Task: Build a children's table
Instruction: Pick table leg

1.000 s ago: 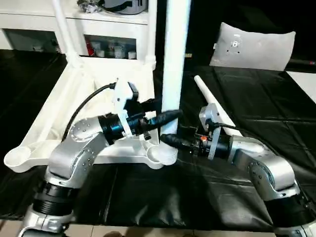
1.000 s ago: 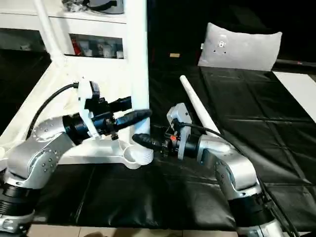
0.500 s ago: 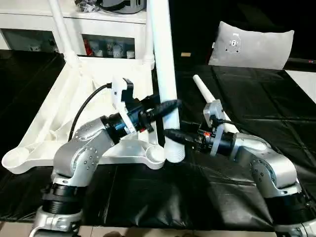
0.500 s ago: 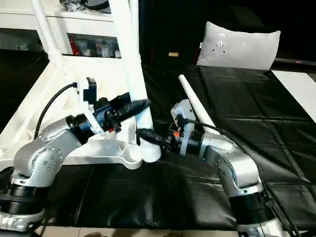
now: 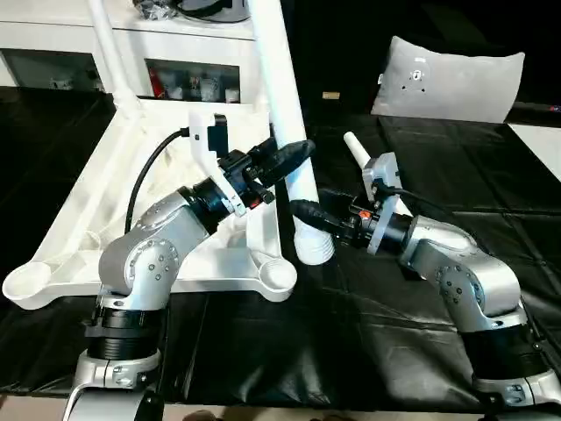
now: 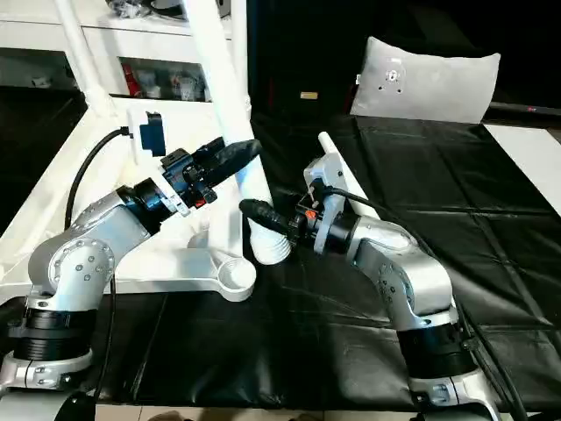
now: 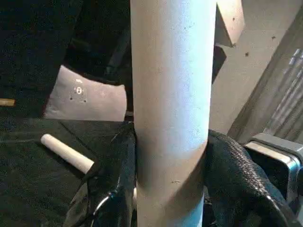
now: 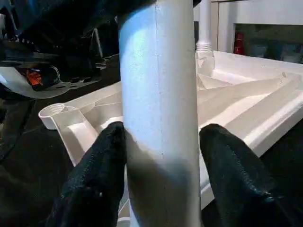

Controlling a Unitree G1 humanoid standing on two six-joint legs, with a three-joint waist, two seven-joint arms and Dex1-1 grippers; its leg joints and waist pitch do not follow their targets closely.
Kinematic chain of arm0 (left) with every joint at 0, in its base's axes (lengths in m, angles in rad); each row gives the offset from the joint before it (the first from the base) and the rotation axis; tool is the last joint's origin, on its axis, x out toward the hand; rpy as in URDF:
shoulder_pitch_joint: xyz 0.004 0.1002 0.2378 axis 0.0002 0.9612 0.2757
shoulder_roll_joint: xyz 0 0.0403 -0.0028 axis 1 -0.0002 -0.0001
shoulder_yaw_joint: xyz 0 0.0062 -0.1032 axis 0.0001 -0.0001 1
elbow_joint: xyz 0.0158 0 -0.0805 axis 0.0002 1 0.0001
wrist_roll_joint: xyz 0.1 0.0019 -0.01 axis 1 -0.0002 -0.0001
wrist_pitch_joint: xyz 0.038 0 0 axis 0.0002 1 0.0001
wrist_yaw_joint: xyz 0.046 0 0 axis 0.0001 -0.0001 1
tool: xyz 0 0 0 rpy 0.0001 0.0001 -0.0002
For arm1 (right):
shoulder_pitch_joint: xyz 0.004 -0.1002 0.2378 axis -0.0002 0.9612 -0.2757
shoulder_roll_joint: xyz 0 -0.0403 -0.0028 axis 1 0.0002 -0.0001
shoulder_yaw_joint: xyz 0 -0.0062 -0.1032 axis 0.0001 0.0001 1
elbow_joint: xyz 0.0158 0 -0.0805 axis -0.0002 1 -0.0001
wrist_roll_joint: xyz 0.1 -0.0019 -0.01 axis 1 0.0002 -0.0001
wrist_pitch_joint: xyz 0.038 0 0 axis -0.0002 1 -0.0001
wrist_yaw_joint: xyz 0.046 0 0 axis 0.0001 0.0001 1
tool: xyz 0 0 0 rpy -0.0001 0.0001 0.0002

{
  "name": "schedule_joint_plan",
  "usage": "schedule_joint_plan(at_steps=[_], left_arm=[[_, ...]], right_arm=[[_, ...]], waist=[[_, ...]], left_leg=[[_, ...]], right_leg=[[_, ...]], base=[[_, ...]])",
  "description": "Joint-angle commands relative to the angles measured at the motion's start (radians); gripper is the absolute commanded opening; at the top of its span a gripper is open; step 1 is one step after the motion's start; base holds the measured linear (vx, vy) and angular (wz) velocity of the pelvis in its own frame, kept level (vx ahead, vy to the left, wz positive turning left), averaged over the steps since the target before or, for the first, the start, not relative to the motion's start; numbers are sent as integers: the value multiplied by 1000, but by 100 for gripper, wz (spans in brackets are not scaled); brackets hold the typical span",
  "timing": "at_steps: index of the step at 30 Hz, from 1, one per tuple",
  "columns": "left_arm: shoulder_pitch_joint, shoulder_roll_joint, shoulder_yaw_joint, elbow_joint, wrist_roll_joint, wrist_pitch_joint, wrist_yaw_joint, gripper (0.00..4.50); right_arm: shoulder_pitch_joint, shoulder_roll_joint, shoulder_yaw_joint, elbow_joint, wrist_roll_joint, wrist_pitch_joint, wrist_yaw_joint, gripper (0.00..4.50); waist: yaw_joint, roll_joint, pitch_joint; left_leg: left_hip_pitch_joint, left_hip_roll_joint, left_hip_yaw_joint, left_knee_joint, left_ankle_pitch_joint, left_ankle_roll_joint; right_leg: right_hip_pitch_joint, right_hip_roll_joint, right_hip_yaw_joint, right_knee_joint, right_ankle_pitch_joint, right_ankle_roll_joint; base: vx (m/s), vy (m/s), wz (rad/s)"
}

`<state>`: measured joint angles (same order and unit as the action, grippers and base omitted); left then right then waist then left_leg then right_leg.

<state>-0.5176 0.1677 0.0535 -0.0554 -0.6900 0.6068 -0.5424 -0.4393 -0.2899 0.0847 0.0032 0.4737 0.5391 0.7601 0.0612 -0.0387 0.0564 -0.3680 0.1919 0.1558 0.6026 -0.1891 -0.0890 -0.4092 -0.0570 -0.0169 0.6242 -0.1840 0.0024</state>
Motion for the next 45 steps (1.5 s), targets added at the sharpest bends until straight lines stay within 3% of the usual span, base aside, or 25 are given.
schedule_joint_plan(at_steps=[1,6,10,11,14,17,23,32,45], left_arm=[[-4,1,-7,-24,-4,12,0,182],[1,9,-2,-31,-5,19,-5,182],[-8,34,-6,-29,11,23,-11,182],[-12,48,-15,-28,26,19,-22,182],[-20,73,-34,-28,45,19,-45,182],[-36,85,-43,-26,41,26,-68,182],[-69,110,-90,-48,45,42,-121,182],[-91,133,-139,-83,59,47,-169,182],[-111,134,-173,-94,75,42,-200,180]], right_arm=[[-18,-4,-34,-4,2,5,-17,279],[-14,-6,-39,-14,14,12,-14,336],[-16,-19,-59,-28,44,30,-2,345],[-18,-36,-61,-32,50,38,16,383],[-25,-80,-53,-36,47,57,58,389],[-37,-135,-24,-33,39,85,115,428],[-73,-185,52,4,2,116,175,428],[-98,-177,99,24,-4,128,211,428],[-109,-158,111,52,-8,134,228,315]], waist=[[3,9,-65],[3,8,-64],[4,9,-64],[4,8,-65],[6,8,-65],[7,2,-64],[10,-3,-63],[9,-7,-64],[9,-9,-65]], left_leg=[[5,18,6,-70,-178,-13],[5,18,5,-71,-191,-18],[6,17,4,-72,-188,-16],[5,18,4,-72,-181,-13],[5,18,5,-71,-163,-9],[3,16,6,-69,-162,-5],[3,18,7,-67,-158,-2],[3,19,7,-67,-149,1],[2,19,8,-66,-133,-3]], right_leg=[[55,-49,26,-75,-190,-180],[53,-49,27,-78,-228,-163],[53,-48,26,-77,-221,-160],[53,-48,26,-77,-208,-161],[54,-47,26,-74,-184,-164],[56,-49,26,-74,-198,-170],[54,-52,26,-75,-229,-172],[54,-52,26,-73,-216,-178],[55,-53,27,-70,-201,-180]], base=[[0,0,0],[0,0,0],[0,0,0],[0,0,0],[0,0,0],[0,0,0],[0,0,0],[0,0,0],[0,0,0]])
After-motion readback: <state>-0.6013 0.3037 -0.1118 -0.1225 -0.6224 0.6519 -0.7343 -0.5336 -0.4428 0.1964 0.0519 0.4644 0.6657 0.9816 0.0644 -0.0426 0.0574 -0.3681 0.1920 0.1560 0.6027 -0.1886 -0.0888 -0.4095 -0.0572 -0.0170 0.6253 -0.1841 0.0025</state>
